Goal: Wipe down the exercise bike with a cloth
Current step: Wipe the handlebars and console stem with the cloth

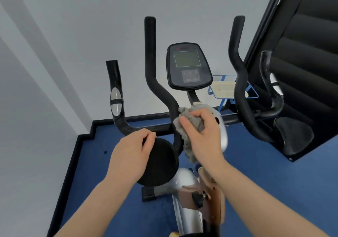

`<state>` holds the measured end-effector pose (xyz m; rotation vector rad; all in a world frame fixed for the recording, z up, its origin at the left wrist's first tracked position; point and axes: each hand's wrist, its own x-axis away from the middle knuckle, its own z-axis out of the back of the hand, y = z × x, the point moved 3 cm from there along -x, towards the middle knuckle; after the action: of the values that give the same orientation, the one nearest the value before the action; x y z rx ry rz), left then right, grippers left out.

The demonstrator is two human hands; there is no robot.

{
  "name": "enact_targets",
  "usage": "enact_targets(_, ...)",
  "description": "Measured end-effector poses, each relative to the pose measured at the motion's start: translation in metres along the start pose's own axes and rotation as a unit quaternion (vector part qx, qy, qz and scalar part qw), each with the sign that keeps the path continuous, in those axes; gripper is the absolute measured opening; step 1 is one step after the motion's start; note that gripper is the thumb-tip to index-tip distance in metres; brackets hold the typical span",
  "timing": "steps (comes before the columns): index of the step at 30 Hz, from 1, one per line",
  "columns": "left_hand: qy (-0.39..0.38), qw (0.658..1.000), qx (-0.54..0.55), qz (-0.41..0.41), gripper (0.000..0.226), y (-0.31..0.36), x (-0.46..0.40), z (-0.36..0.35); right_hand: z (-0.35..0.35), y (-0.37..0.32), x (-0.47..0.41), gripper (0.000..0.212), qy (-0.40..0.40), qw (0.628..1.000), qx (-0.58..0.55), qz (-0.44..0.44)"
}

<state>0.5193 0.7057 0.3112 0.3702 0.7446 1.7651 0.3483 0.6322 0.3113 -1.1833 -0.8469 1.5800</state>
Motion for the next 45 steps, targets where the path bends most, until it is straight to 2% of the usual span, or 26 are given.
enact_targets(2, 0.001, 1.0, 0.003, 0.0, 0.026, 0.0, 0.001, 0.0, -0.01, 0.002, 0.022, 0.021, 0.001, 1.0, 0.004, 0.021)
enact_targets(4, 0.006, 1.0, 0.009, 0.0, 0.025, 0.0, 0.001, 0.0, -0.01, 0.007, 0.047, 0.023, -0.033, 0.998, -0.01, 0.049)
enact_targets(6, 0.003, 1.0, 0.007, -0.004, 0.025, -0.001, 0.001, 0.0, -0.002, 0.008, 0.04, 0.013, -0.081, 0.995, -0.039, 0.03)
enact_targets(8, -0.004, 1.0, 0.001, -0.005, 0.026, -0.001, 0.0, -0.001, 0.002, 0.005, 0.009, 0.009, -0.055, 0.997, -0.06, -0.014)
enact_targets(11, -0.006, 1.0, -0.003, -0.002, 0.026, 0.0, 0.0, 0.0, -0.009, -0.006, -0.014, 0.014, -0.004, 1.0, -0.026, -0.001)
enact_targets(15, 0.0, 1.0, 0.006, -0.002, 0.026, 0.0, 0.001, 0.0, -0.014, 0.006, 0.029, 0.02, -0.03, 0.999, -0.003, 0.034)
enact_targets(18, -0.002, 1.0, -0.002, -0.004, 0.025, 0.0, 0.0, 0.0, -0.005, 0.002, 0.007, 0.022, -0.06, 0.995, 0.033, 0.071)
enact_targets(23, -0.005, 1.0, 0.004, 0.004, 0.026, 0.0, 0.002, -0.001, -0.02, -0.008, -0.026, 0.018, -0.033, 0.999, 0.039, 0.005)
enact_targets(27, -0.003, 1.0, 0.011, 0.007, 0.025, -0.001, 0.001, 0.0, 0.0, 0.004, -0.007, 0.013, -0.067, 0.993, 0.092, -0.008)
enact_targets(31, -0.006, 1.0, 0.003, 0.002, 0.026, 0.0, 0.0, 0.0, -0.013, -0.01, -0.035, 0.01, -0.025, 0.998, 0.05, -0.005)
enact_targets(34, -0.005, 1.0, 0.007, 0.003, 0.026, 0.0, 0.001, 0.0, -0.024, -0.002, -0.008, 0.013, 0.013, 0.999, 0.029, -0.012)
enact_targets(38, -0.001, 1.0, 0.01, 0.005, 0.024, 0.0, 0.001, 0.0, -0.005, 0.008, 0.01, 0.014, -0.053, 0.998, 0.038, -0.01)
enact_targets(42, -0.009, 1.0, -0.003, 0.007, 0.023, 0.001, 0.0, 0.001, -0.014, -0.005, -0.032, 0.008, -0.002, 1.0, 0.011, -0.026)
enact_targets(45, -0.01, 1.0, 0.009, 0.014, 0.024, 0.001, 0.002, 0.001, -0.017, 0.004, -0.005, 0.011, 0.015, 0.999, 0.024, -0.033)
